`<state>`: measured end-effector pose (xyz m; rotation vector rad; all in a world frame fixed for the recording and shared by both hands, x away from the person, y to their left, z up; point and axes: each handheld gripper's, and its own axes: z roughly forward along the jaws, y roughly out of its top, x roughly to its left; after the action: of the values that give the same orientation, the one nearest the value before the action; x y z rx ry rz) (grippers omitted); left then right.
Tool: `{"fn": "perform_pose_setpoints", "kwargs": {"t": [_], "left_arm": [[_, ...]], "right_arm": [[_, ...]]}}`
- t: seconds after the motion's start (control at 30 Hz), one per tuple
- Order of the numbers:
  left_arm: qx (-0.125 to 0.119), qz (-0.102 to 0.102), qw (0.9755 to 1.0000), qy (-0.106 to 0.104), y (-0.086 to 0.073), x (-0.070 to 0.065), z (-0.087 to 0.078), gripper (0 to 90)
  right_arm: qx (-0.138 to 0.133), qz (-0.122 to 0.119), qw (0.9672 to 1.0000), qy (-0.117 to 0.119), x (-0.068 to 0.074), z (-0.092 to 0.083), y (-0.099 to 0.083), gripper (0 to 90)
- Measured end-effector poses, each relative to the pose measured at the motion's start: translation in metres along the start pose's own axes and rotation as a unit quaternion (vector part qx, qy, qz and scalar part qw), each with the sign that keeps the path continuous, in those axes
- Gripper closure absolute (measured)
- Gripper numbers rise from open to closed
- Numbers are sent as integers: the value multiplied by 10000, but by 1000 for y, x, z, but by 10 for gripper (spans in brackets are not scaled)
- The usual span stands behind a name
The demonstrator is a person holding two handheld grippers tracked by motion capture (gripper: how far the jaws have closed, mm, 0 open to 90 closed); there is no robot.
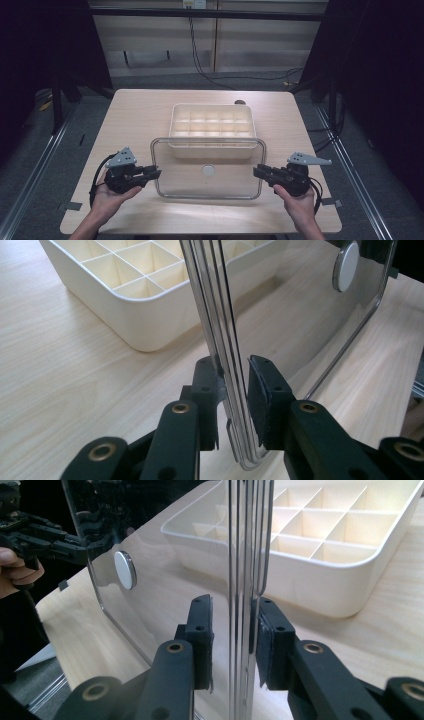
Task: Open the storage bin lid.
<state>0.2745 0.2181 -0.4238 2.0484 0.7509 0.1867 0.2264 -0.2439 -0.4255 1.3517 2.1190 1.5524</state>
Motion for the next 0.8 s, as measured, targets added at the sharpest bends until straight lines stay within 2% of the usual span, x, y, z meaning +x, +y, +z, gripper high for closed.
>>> {"fn": "perform_pose_setpoints", "kwargs": {"t": [0.1, 0.43, 0.53, 0.6, 0.8], "left_arm": [[59, 31, 10000, 33, -3, -5, -1, 748], [241, -110, 9996, -80, -17, -14, -1, 748], [262, -117, 9995, -116, -21, -18, -4, 748], [282, -47, 9996, -86, -22, -22, -5, 748], [293, -85, 9994, -157, -25, -20, -6, 744]], "right_arm": [[63, 35, 10000, 9, 1, -1, -6, 714], [189, 174, 9996, 95, 4, -3, -21, 715], [274, 212, 9993, 111, 7, -6, -30, 715], [317, 238, 9992, 94, 8, -7, -34, 711], [336, 156, 9993, 13, 9, -4, -36, 706]]}}
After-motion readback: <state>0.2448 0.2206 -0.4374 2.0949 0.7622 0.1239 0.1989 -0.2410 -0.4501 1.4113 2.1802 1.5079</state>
